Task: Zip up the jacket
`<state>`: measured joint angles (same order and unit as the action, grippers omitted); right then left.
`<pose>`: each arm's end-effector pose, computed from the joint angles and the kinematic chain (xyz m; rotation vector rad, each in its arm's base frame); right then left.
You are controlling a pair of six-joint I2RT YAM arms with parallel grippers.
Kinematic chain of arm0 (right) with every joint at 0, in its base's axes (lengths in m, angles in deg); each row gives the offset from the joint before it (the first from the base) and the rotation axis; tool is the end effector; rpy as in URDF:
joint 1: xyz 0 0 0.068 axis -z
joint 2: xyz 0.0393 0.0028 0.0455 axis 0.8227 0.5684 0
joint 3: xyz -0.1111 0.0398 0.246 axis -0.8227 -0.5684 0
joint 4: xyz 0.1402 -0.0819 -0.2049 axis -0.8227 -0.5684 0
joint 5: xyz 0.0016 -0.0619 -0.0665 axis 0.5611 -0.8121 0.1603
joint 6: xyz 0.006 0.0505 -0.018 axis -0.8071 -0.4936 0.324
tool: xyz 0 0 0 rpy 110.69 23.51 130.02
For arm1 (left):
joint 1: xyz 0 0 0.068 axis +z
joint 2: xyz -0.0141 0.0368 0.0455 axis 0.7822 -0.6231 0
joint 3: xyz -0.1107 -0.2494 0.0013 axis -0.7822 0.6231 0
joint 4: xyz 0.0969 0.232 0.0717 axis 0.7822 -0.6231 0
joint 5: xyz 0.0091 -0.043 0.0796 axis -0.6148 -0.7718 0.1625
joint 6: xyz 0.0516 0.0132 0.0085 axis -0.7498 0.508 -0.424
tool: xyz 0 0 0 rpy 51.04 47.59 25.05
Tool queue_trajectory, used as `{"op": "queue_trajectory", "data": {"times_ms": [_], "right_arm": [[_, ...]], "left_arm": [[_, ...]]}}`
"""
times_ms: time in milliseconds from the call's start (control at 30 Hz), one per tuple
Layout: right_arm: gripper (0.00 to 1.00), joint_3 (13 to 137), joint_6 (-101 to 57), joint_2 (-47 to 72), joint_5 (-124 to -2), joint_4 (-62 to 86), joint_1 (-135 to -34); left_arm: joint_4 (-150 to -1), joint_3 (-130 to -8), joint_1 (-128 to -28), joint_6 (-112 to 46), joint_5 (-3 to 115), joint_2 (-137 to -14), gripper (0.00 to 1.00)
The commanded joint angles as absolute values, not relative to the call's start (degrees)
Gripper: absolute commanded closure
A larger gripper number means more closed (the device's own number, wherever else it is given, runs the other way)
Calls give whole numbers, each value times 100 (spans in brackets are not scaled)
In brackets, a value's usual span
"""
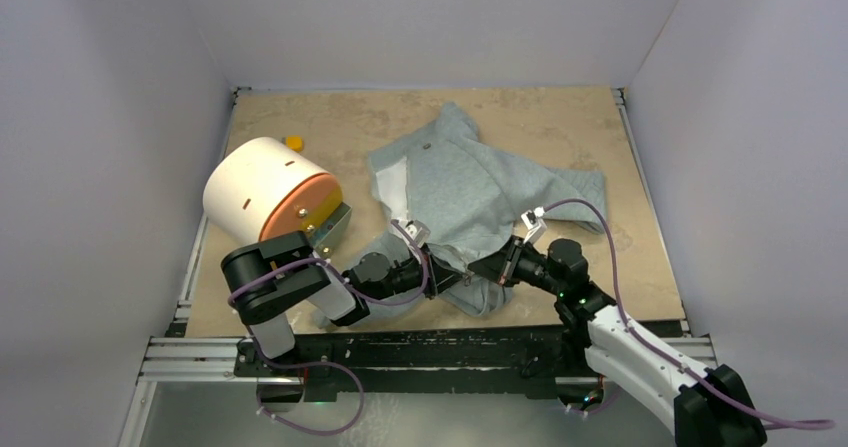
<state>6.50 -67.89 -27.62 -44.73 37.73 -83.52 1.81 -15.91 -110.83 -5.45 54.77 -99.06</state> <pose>0.1357 0.0905 0.1834 0.0357 1.9355 1.3885 0.1334 -0.2371 0.1412 0.4661 1.7272 -1.4309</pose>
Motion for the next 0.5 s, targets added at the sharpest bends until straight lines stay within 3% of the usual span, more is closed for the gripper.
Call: {"op": "queue_trajectory", "data": {"times_ms": [0,200,467], "right_arm": [[92,913,-6491,-2781,-4587,3540,-8340],[74,1041,-6263,-2904,-4500,3137,-8340],[63,1271,-5921,-3524,-4308,1954,-8340]], "left_arm": [[-216,-1480,-11149,-253,5526,-10017,100],[-440,-1465,-11158,-147,5566,-10014,100],[-436,-1424,-11158,-42,5566,-10104,100]]}}
